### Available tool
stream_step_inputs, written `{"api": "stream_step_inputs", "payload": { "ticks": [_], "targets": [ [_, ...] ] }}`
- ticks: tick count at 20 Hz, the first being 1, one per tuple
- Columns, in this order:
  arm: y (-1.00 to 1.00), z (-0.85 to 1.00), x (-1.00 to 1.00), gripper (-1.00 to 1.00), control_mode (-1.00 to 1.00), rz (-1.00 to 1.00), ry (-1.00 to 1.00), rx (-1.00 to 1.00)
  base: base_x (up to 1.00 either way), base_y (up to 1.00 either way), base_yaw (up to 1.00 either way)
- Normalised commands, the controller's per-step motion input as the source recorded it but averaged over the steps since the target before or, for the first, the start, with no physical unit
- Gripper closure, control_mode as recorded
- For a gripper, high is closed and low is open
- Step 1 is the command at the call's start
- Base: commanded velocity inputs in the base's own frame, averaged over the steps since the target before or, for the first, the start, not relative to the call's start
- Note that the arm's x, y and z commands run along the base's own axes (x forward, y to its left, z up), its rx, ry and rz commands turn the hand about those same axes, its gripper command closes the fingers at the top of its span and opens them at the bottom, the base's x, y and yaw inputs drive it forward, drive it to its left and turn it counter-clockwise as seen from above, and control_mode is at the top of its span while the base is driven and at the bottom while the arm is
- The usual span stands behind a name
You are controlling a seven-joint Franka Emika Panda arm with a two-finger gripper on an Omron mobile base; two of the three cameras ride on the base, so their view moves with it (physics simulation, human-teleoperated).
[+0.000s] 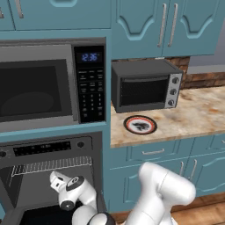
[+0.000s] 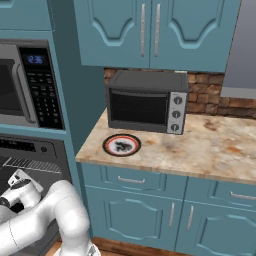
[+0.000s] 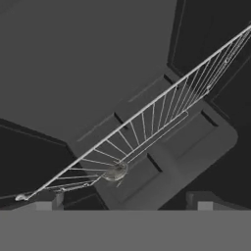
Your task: Take the fish from the oven and place it on the plate on the counter.
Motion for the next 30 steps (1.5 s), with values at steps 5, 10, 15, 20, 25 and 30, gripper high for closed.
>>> {"api": "stream_step_inputs", "payload": {
  "ticks": [5,10,15,20,25,30],
  "targets": [
    [0.14,-0.26,0.42,-1.0,-1.0,0.0,-0.16,-0.01,0.0,0.0,0.0],
    [0.24,-0.22,0.29,-1.0,-1.0,0.0,-0.24,0.0,0.0,0.0,0.0],
    [0.09,-0.43,0.34,-1.0,-1.0,-0.03,-0.23,0.0,0.0,0.0,0.0],
    [0.0,-0.99,0.03,-1.0,-1.0,-0.07,-0.18,0.0,0.0,0.0,0.0],
    [0.0,-0.71,0.14,-1.0,-1.0,-0.09,-0.15,0.0,0.0,0.0,0.0],
    [-0.06,-0.69,0.33,-1.0,-1.0,-0.07,-0.06,0.03,0.0,0.0,0.0]
  ]
}}
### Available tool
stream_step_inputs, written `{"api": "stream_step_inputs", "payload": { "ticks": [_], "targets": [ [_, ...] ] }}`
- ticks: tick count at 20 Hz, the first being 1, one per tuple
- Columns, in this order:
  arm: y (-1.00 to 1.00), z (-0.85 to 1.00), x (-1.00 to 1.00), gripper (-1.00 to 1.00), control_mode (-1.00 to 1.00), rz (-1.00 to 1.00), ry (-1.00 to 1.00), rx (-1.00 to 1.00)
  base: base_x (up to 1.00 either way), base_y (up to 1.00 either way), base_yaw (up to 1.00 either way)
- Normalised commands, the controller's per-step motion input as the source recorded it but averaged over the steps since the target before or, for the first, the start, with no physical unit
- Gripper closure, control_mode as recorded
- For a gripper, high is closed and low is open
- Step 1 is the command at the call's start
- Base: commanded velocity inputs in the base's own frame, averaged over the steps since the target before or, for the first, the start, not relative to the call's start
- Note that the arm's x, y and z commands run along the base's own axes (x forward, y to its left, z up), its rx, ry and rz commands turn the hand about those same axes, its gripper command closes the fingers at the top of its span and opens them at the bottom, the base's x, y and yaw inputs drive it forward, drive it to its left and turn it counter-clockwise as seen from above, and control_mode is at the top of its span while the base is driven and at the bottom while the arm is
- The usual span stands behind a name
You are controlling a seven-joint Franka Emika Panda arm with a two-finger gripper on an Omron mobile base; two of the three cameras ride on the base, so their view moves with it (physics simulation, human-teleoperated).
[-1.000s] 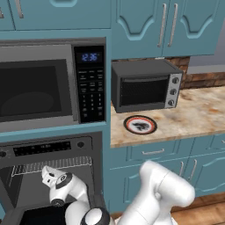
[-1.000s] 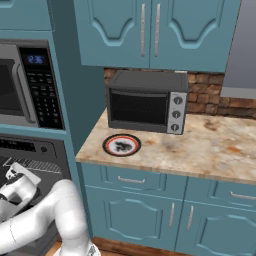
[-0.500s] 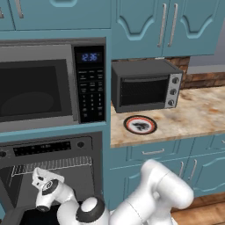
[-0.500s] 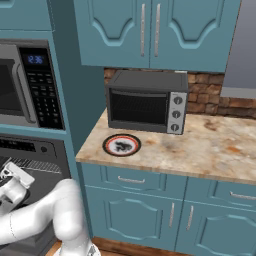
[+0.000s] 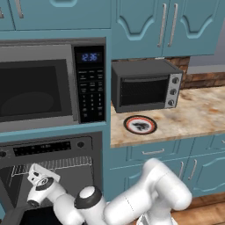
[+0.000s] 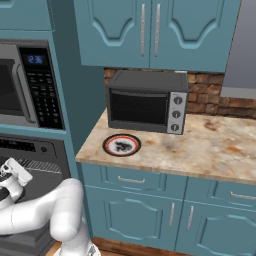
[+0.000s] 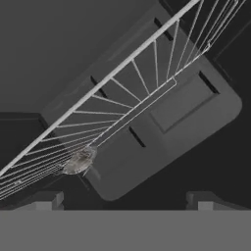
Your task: Take the fish from the oven and place it on the plate on the counter.
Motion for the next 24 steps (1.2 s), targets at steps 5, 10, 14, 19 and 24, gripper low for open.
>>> {"api": "stream_step_inputs", "payload": {
  "ticks": [5,10,14,19,24],
  "targets": [
    [-0.24,-1.0,0.07,-1.0,-1.0,-0.06,-0.08,0.19,0.0,0.0,0.0],
    [-0.12,-1.0,0.0,-1.0,-1.0,-0.05,-0.17,0.13,0.0,0.0,0.0],
    [-0.2,-1.0,-0.03,-1.0,-1.0,-0.04,-0.31,0.14,0.0,0.0,0.0],
    [-0.18,-1.0,-0.41,-1.0,-1.0,-0.04,-0.22,0.13,0.0,0.0,0.0],
    [-0.07,-1.0,-0.45,-1.0,-1.0,-0.01,-0.03,0.1,0.0,0.0,0.0]
  ]
}}
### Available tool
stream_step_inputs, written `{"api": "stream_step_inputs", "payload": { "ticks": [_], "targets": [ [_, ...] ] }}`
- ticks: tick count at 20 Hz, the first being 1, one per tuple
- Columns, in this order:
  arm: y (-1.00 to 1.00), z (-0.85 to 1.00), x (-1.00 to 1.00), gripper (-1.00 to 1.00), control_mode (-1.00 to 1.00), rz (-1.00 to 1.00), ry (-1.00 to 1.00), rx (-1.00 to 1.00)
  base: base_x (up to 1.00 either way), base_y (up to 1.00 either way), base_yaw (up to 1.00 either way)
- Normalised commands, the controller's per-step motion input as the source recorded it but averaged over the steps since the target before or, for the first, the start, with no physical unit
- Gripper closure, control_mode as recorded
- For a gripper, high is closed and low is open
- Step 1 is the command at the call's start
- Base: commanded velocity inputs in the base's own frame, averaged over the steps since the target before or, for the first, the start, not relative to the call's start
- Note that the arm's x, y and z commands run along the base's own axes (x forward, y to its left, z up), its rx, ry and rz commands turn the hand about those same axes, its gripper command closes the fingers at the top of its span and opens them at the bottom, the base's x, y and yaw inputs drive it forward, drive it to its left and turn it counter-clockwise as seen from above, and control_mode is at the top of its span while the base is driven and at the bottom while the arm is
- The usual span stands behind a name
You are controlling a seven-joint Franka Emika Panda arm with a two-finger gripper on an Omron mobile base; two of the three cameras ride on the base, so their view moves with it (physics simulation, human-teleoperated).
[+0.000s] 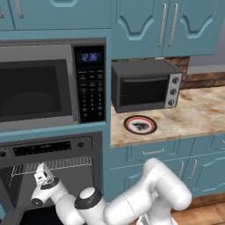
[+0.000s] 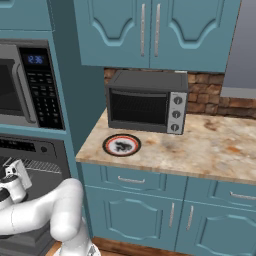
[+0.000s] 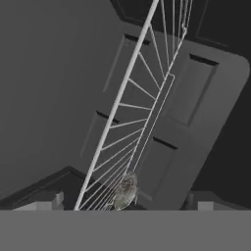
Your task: Take the fish from the oven and place it on the plate on the counter.
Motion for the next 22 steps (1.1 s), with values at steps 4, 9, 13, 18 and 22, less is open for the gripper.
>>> {"api": "stream_step_inputs", "payload": {
  "ticks": [4,9,13,18,22],
  "targets": [
    [-0.08,-1.0,0.0,-1.0,-1.0,-0.01,-0.06,0.07,0.0,0.0,0.0],
    [-0.13,-1.0,0.0,-1.0,-1.0,0.0,-0.17,0.08,0.0,0.0,0.0],
    [-0.11,-1.0,0.0,-1.0,-1.0,-0.01,-0.2,0.09,0.0,0.0,0.0],
    [-0.23,-1.0,0.04,-1.0,-1.0,-0.02,-0.21,0.11,0.0,0.0,0.0],
    [-0.17,-1.0,0.01,-1.0,-1.0,-0.02,-0.18,0.12,0.0,0.0,0.0]
  ]
}}
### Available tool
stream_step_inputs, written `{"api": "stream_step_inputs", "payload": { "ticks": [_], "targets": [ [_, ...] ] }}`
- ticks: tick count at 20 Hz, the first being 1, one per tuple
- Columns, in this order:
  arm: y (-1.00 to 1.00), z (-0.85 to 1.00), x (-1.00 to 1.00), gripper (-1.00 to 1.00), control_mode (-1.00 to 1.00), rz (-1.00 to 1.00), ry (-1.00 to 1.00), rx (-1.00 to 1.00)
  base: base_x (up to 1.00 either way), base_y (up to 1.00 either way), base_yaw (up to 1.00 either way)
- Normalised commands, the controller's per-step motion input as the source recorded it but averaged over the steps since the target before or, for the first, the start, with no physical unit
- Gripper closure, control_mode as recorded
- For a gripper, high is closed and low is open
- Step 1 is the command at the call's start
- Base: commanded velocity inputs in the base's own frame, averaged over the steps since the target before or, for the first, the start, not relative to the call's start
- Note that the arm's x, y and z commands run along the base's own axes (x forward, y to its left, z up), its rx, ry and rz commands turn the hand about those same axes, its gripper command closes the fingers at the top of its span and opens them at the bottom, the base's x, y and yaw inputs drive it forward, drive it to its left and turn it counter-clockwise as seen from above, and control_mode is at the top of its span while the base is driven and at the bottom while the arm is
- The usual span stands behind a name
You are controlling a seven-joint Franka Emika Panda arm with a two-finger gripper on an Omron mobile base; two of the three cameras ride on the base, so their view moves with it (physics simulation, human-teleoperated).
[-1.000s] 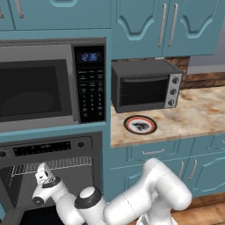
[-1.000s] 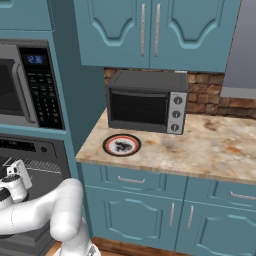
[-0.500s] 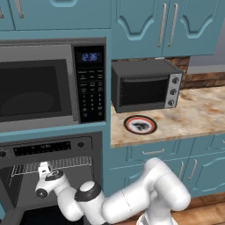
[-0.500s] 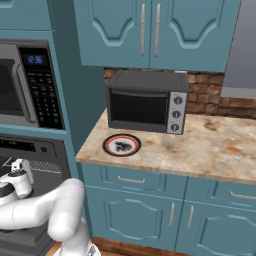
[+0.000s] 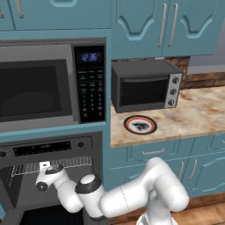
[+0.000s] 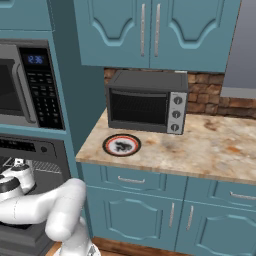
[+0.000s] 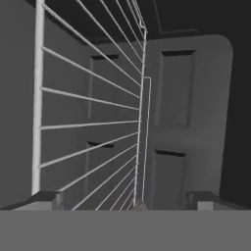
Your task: Take the fish from the oven and place it on the plate on the counter.
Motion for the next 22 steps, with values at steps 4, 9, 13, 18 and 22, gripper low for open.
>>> {"api": "stream_step_inputs", "payload": {
  "ticks": [4,9,13,18,22],
  "targets": [
    [-0.18,-1.0,-0.03,-1.0,-1.0,-0.02,-0.11,0.14,0.0,0.0,0.0],
    [-0.15,-1.0,-0.45,-1.0,-1.0,-0.02,0.0,0.12,0.0,0.0,0.0],
    [-0.06,-1.0,-0.6,-1.0,-1.0,-0.02,0.0,0.08,0.0,0.0,0.0],
    [0.0,-1.0,-0.8,-1.0,-1.0,-0.01,0.0,0.07,0.0,0.0,0.0],
    [-0.04,-1.0,-0.71,-1.0,-1.0,0.0,0.12,0.06,0.0,0.0,0.0]
  ]
}}
